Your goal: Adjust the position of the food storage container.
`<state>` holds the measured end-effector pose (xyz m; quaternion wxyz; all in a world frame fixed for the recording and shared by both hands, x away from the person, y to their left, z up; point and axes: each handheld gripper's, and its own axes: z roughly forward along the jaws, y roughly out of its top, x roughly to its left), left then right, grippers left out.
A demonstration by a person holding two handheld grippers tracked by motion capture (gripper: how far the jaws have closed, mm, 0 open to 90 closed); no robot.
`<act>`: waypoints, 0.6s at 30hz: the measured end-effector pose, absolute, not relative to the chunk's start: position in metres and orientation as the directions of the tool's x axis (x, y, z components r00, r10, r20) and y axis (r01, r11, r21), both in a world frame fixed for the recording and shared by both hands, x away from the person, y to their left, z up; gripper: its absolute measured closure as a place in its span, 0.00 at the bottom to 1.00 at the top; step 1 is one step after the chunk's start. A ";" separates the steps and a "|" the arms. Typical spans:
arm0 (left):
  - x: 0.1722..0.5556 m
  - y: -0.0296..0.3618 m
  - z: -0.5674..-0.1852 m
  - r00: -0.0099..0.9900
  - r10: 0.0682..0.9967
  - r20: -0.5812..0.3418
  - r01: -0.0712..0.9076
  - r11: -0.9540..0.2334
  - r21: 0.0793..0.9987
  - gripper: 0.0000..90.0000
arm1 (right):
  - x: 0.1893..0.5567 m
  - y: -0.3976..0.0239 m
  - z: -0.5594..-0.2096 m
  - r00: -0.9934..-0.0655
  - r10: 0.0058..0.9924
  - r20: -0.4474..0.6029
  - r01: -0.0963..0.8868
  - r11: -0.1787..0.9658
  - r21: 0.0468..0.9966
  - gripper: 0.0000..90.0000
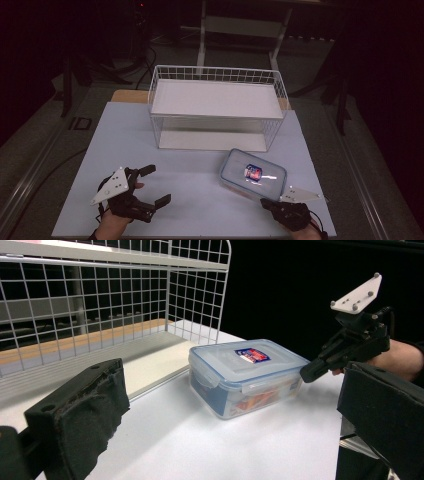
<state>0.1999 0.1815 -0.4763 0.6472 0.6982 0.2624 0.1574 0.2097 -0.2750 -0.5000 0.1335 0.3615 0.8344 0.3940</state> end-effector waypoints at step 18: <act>0.201 0.180 -0.477 0.814 0.567 -0.122 0.168 -0.029 0.985 0.00 | 0.226 -0.305 -0.492 -0.614 0.788 0.055 0.526 0.356 0.772 1.00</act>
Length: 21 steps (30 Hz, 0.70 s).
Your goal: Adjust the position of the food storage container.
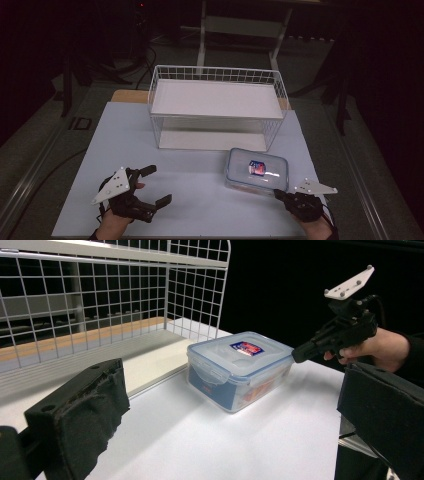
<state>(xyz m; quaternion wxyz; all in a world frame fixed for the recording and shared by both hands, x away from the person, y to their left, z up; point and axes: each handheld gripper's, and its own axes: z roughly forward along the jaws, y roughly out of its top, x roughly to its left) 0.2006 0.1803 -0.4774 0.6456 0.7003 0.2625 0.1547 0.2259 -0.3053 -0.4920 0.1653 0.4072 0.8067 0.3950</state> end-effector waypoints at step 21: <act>0.202 0.179 -0.479 0.817 0.563 -0.125 0.175 -0.036 0.984 0.00 | 0.262 -0.334 -0.470 -0.541 0.841 0.009 0.493 0.308 0.814 1.00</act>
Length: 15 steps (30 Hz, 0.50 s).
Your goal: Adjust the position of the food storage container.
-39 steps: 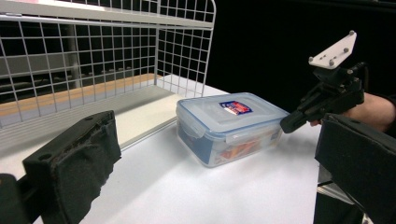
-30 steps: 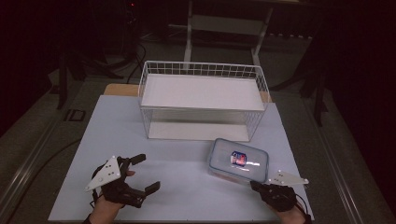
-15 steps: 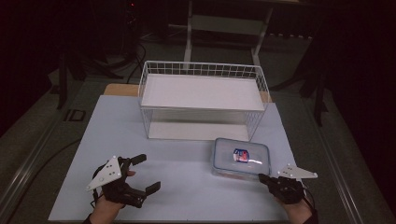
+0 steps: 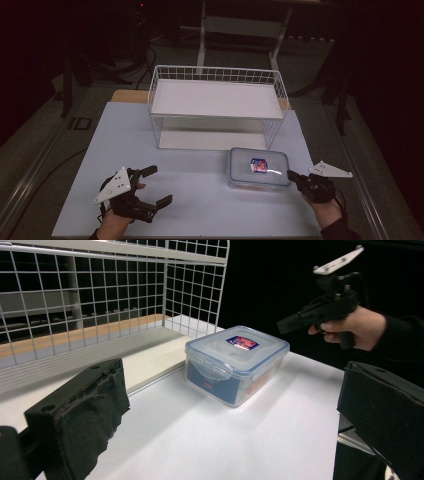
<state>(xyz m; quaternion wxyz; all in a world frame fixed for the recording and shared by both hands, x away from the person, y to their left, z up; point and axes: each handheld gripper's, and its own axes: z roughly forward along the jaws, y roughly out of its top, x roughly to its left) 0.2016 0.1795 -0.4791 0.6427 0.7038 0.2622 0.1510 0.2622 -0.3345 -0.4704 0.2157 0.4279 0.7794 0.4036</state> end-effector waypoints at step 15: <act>0.203 0.178 -0.481 0.817 0.562 -0.131 0.183 -0.038 0.982 0.00 | 0.299 -0.346 -0.492 -0.466 0.885 -0.008 0.545 0.294 0.785 1.00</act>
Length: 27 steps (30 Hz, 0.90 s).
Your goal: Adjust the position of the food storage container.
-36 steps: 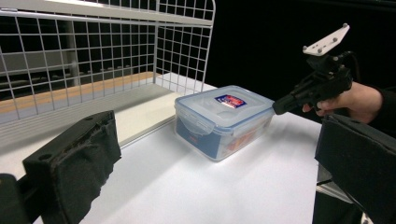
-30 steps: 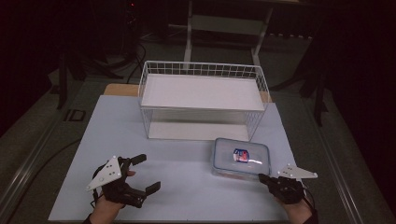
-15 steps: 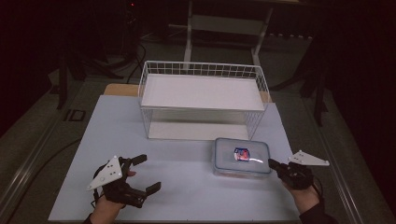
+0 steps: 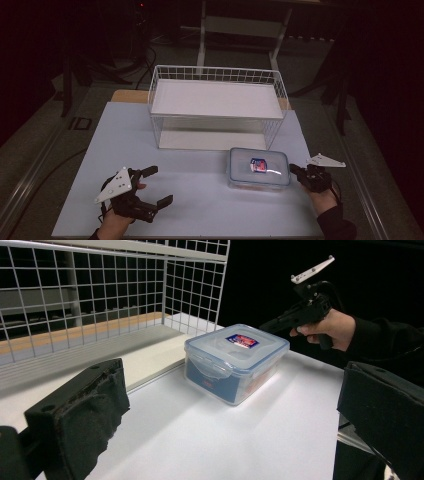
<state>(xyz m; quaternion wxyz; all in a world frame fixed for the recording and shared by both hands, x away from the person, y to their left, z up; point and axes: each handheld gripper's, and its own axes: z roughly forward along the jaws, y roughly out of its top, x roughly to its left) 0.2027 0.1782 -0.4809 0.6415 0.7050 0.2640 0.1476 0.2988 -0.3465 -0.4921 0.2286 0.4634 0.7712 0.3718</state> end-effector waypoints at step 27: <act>0.203 0.175 -0.483 0.823 0.553 -0.135 0.194 -0.050 0.980 0.00 | 0.312 -0.279 -0.492 -0.618 0.786 0.019 0.494 0.369 0.787 1.00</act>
